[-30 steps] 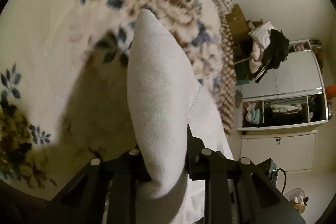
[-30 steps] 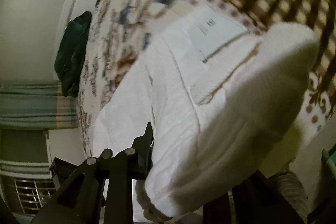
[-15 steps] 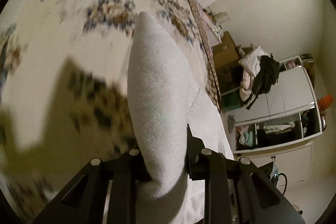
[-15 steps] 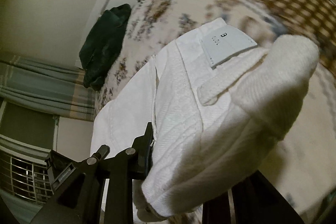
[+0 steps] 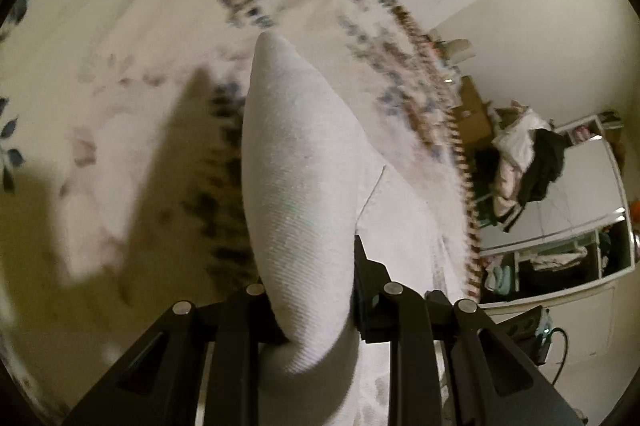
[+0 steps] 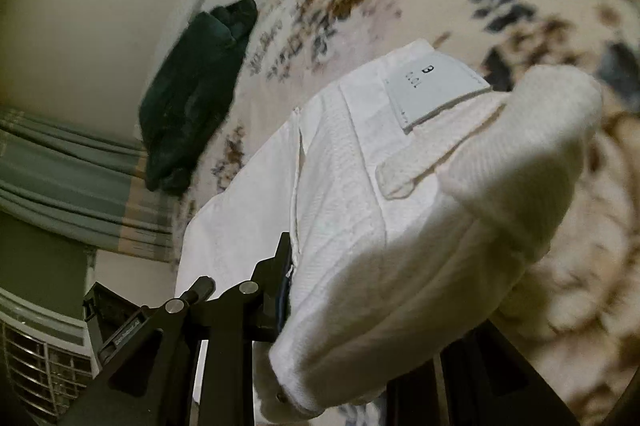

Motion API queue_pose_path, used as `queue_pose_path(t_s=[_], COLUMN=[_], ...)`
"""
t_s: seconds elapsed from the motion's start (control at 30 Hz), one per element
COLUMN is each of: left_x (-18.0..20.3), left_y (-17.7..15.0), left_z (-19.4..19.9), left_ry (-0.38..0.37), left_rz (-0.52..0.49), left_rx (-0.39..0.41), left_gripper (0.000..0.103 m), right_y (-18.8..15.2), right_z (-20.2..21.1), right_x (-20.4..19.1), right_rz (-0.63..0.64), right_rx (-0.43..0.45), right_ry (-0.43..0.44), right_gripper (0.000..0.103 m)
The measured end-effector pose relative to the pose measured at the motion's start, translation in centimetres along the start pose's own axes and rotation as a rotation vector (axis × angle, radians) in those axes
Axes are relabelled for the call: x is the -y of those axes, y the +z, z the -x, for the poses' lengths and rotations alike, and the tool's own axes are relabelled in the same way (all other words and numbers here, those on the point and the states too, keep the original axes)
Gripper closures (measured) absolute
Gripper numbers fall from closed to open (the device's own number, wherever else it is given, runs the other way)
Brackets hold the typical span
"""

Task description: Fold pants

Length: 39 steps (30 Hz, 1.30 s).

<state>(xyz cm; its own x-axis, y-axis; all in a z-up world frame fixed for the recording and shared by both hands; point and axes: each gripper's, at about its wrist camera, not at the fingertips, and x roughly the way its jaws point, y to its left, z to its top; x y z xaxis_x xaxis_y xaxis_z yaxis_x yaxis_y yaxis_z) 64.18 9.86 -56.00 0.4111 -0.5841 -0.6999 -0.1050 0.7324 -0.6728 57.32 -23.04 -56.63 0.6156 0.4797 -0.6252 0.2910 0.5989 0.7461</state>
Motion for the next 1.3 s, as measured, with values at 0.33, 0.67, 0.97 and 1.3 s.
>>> queue_pose_path(t_s=[0.33,0.67,0.97,1.3], left_x=[-3.3,0.7,6.4,14.6], left_y=[-2.1,-5.0,-7.2,-10.1], left_z=[-0.8,1.3,4.3,13.5], left_ry=[0.18,0.532,0.613,0.634], left_rz=[0.021,-0.168,-0.317,-0.366], left_rx=[-0.079,-0.088,-0.046,0.08], left_gripper=[0.041,0.027,0.027,0.027], right_y=[-1.3,-2.1,-2.9,-4.4], right_z=[-4.7,-1.0,1.9,11.4], right_x=[2.8,1.4,-4.8,-11.8], right_rz=[-0.001,0.193,0.462,0.562], right_rx=[-0.125,-0.162,-0.077,-0.012], right_ry=[-0.13,-0.499,-0.719,-0.676], right_gripper=[0.05,0.008,0.0,0.0])
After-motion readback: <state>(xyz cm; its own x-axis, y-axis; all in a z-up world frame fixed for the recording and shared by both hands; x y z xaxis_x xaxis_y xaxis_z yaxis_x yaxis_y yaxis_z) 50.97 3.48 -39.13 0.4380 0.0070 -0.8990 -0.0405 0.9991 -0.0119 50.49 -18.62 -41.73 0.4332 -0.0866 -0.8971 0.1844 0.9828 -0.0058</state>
